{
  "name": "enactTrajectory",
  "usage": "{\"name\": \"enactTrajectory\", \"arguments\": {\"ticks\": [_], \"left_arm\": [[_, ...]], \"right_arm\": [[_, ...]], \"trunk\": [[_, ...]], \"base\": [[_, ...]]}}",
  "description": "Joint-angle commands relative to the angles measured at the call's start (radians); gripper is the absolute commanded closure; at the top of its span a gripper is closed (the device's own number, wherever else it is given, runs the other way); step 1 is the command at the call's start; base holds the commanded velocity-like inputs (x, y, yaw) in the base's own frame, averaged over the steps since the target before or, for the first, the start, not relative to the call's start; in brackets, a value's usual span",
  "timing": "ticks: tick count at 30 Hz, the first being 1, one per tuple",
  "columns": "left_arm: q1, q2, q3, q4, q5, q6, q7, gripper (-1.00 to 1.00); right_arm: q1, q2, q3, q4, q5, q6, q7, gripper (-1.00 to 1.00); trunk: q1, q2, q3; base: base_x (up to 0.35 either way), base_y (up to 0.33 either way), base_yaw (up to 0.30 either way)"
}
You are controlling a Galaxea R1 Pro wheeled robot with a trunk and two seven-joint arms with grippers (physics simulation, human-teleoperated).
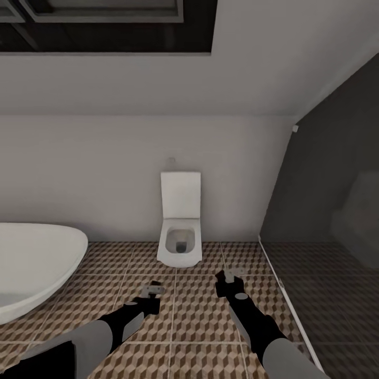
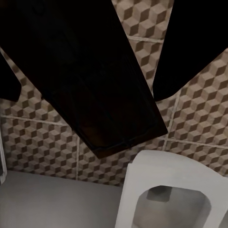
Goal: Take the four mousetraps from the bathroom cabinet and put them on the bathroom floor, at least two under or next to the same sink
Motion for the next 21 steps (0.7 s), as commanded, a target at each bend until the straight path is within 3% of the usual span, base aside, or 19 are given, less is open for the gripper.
{"name": "enactTrajectory", "arguments": {"ticks": [1,6,21], "left_arm": [[-0.001,0.004,-0.007,-0.014,-0.002,-0.001,0.010,1.00],[-0.001,0.023,-0.007,-0.076,-0.012,-0.005,0.015,1.00],[-0.001,0.027,-0.009,-0.092,-0.013,-0.005,0.031,1.00]], "right_arm": [[-0.001,-0.001,0.005,-0.002,-0.001,0.008,-0.007,1.00],[-0.001,-0.002,0.004,-0.002,-0.001,0.008,-0.008,1.00],[-0.001,-0.002,0.004,-0.002,-0.001,0.007,-0.008,1.00]], "trunk": [[0.000,-0.002,-0.003],[0.012,-0.023,-0.021],[0.069,-0.128,-0.091]], "base": [[0.000,0.000,0.000],[0.000,0.000,0.000],[0.000,0.000,0.000]]}}
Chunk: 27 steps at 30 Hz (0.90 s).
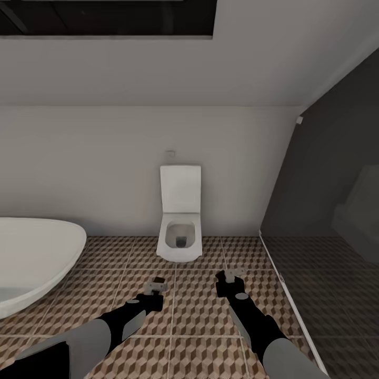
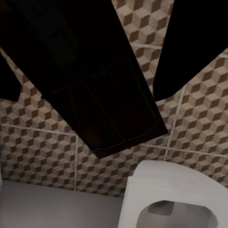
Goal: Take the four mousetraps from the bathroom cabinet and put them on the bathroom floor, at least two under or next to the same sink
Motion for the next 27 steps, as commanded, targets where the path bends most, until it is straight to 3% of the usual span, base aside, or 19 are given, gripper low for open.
{"name": "enactTrajectory", "arguments": {"ticks": [1,27], "left_arm": [[-0.001,0.000,-0.007,-0.003,0.002,0.002,0.010,1.00],[-0.001,0.000,-0.006,-0.003,0.002,0.002,0.010,1.00]], "right_arm": [[-0.001,-0.001,0.005,-0.002,0.000,0.007,-0.007,1.00],[-0.001,0.001,0.007,-0.002,-0.001,0.007,-0.005,1.00]], "trunk": [[0.004,-0.009,-0.006],[0.104,-0.191,-0.129]], "base": [[0.000,0.000,0.000],[0.000,0.000,0.000]]}}
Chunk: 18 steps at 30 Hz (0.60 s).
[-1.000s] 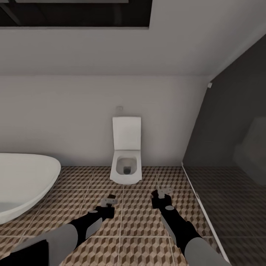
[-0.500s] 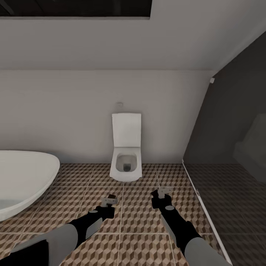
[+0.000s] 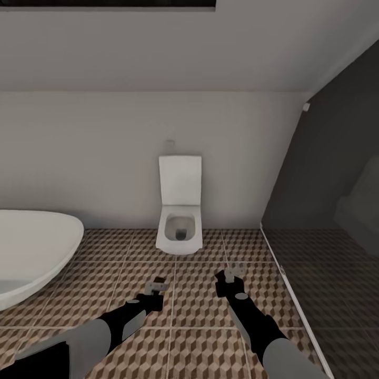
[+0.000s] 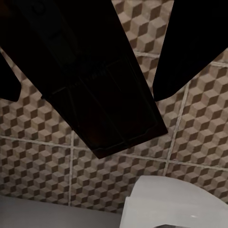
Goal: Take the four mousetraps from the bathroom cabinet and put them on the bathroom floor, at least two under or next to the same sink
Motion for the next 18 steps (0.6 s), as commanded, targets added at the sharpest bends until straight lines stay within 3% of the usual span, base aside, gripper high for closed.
{"name": "enactTrajectory", "arguments": {"ticks": [1,18], "left_arm": [[-0.001,0.001,-0.008,-0.003,0.001,0.002,0.010,1.00],[-0.001,-0.001,-0.007,-0.003,-0.033,0.002,0.010,1.00]], "right_arm": [[-0.001,-0.001,0.005,-0.002,-0.001,0.007,-0.007,1.00],[0.000,-0.001,0.005,-0.002,-0.001,0.007,0.009,1.00]], "trunk": [[0.004,-0.008,-0.006],[0.069,-0.127,-0.087]], "base": [[0.000,0.000,0.000],[0.000,0.000,0.000]]}}
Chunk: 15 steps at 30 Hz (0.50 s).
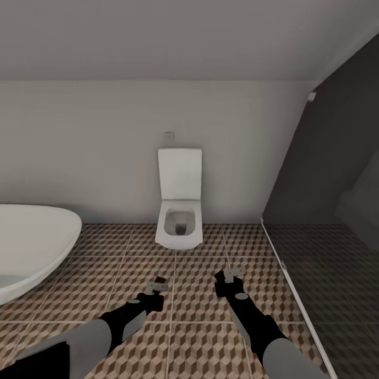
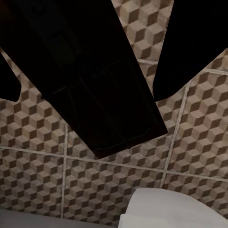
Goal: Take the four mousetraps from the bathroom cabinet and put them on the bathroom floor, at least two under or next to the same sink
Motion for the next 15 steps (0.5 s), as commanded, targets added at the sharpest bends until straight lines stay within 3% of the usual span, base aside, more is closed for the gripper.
{"name": "enactTrajectory", "arguments": {"ticks": [1,15], "left_arm": [[-0.001,0.000,-0.007,-0.003,0.002,0.002,0.010,1.00],[-0.001,-0.005,-0.007,-0.003,-0.020,0.002,0.011,1.00]], "right_arm": [[-0.001,-0.001,0.005,-0.002,0.000,0.007,-0.002,1.00],[-0.001,0.000,0.005,0.000,-0.001,0.007,0.013,1.00]], "trunk": [[0.004,-0.008,-0.006],[0.058,-0.106,-0.072]], "base": [[0.000,0.000,0.000],[0.000,0.000,0.000]]}}
